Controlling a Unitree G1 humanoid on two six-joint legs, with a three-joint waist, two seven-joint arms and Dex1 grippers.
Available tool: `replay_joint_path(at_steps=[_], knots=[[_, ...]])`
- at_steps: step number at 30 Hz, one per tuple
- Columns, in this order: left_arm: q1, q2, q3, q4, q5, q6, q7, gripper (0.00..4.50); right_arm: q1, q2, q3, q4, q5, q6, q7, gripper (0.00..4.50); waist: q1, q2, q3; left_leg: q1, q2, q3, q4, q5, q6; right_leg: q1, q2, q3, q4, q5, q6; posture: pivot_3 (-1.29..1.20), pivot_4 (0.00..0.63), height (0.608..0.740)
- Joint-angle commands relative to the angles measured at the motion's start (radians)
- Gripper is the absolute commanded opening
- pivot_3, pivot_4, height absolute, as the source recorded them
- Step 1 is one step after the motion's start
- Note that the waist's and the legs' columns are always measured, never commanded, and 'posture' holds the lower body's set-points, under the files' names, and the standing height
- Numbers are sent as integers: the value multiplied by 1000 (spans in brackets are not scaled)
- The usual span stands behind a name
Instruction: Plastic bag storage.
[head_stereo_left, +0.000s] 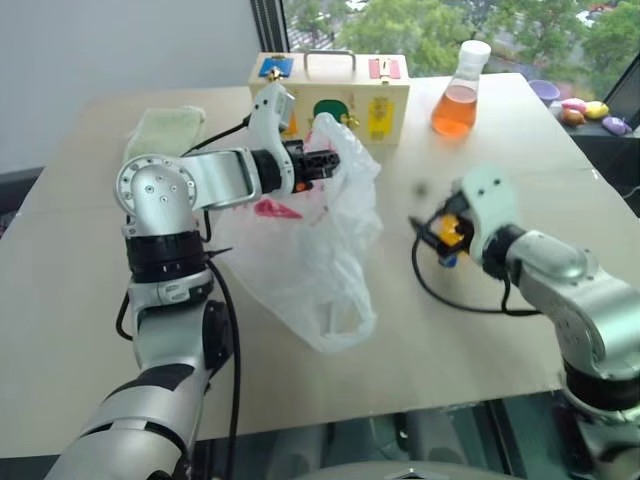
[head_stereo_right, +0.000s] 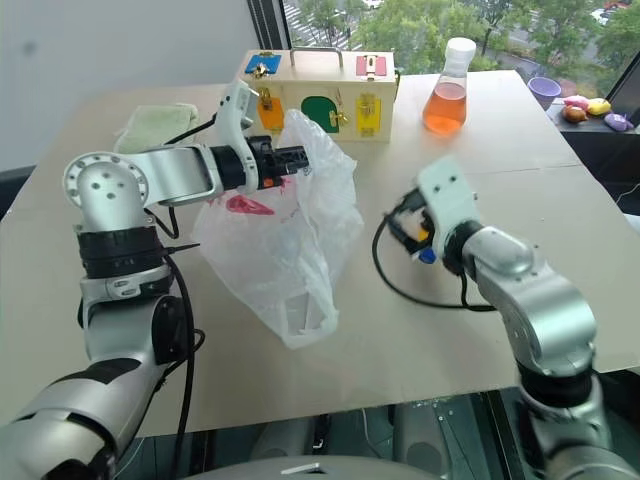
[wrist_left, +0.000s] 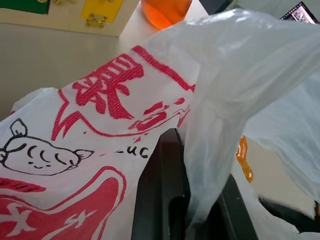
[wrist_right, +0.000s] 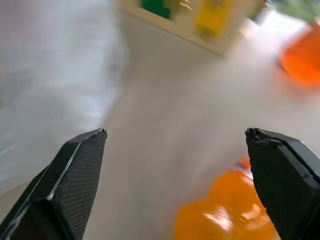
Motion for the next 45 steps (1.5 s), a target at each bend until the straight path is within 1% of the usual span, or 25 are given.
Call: replay_joint_path(at_steps=[1,3,5,9,12,14,16,17,20,21,23,26,29,33,35,38,41,43,45], knots=[[-32,-8,32,-13,21,-13,-7,0,-73,125,-120,96,-105,138,-163,4480,2,0,0,0,0,0,0,0,0,0,0,0,0,0,0,0,150,740],[-32,-14,40,-14,26,-3,-5,0,-120,199,-175,171,-156,182,-229,4480,1,0,0,0,0,0,0,0,0,0,0,0,0,0,0,0,150,740],[-30,-20,50,-19,30,9,0,0,-152,234,-209,228,-193,201,-270,4480,1,0,0,-1,0,0,-1,0,0,-1,0,0,0,0,0,0,150,740],[-22,-35,68,-38,31,32,10,0,-198,275,-281,336,-216,177,-299,4480,-1,0,0,-1,0,0,-1,0,0,-1,0,0,-1,0,0,0,150,740],[-12,-45,84,-55,34,47,21,0,-224,276,-324,416,-199,175,-274,4480,-2,0,0,-1,0,0,-1,0,0,-1,0,0,-1,0,0,0,150,740],[-7,-52,97,-65,37,54,28,0,-219,245,-309,453,-185,167,-242,3940,-4,0,0,-1,0,0,-1,0,0,-1,0,0,-1,0,0,0,150,740],[-5,-62,107,-72,39,59,34,0,-205,212,-286,461,-173,167,-214,3249,-5,1,0,0,0,1,-1,0,0,0,0,0,-1,0,0,0,150,740],[-5,-67,112,-74,41,60,36,0,-197,190,-267,459,-166,170,-197,3152,-4,1,0,0,0,0,-1,0,0,0,0,0,-1,0,0,0,150,740],[-5,-77,123,-78,46,63,36,0,-161,140,-214,411,-126,147,-130,3152,-3,0,0,0,0,0,-1,0,0,1,0,0,-1,0,0,0,150,740],[-7,-78,127,-79,47,65,35,0,-139,118,-199,364,-87,134,-76,3152,-1,1,0,0,0,0,-1,0,0,1,0,-1,-1,0,0,0,150,740],[-11,-81,135,-78,47,67,30,0,-111,106,-218,253,32,145,49,3152,-2,1,0,-1,0,-1,-1,0,0,1,0,-1,-2,0,0,0,150,740],[-21,-73,135,-72,45,72,6,0,-73,53,-172,76,206,178,225,3152,-11,2,1,-3,0,0,-1,0,0,-1,0,-1,-3,0,0,0,150,740],[-35,-51,126,-69,33,87,-42,0,-66,36,-91,10,295,182,298,3152,-16,2,1,-2,0,0,-2,0,0,-2,1,-1,-3,0,0,0,150,740],[-40,26,103,-104,-10,162,-156,0,-123,87,44,84,295,128,282,3152,-15,2,1,0,1,-1,-2,-2,3,0,1,-1,-2,0,0,0,150,740],[-43,67,97,-118,-18,183,-198,0,-154,104,100,116,300,94,297,3152,-11,2,1,0,0,-1,-1,-2,3,0,1,-1,-1,0,0,0,150,740],[-50,115,71,-128,14,179,-230,0,-172,77,184,128,319,33,359,3152,-9,2,1,0,0,-2,-1,0,0,0,1,-1,-1,0,0,0,150,740],[-47,117,57,-131,45,156,-234,0,-158,44,198,115,367,14,419,3152,-3,2,1,-3,0,-3,-1,0,0,0,0,-3,-4,0,0,0,150,740],[-31,126,58,-160,32,182,-256,0,-170,31,258,180,336,-44,438,3152,-4,2,1,-3,-1,-3,-1,0,0,-1,0,-3,-4,0,0,0,150,740],[-6,166,54,-192,-13,215,-304,0,-203,65,296,312,275,-117,411,3152,-11,2,1,-3,0,-3,-2,0,-1,-1,0,-3,-4,0,0,0,150,740]])
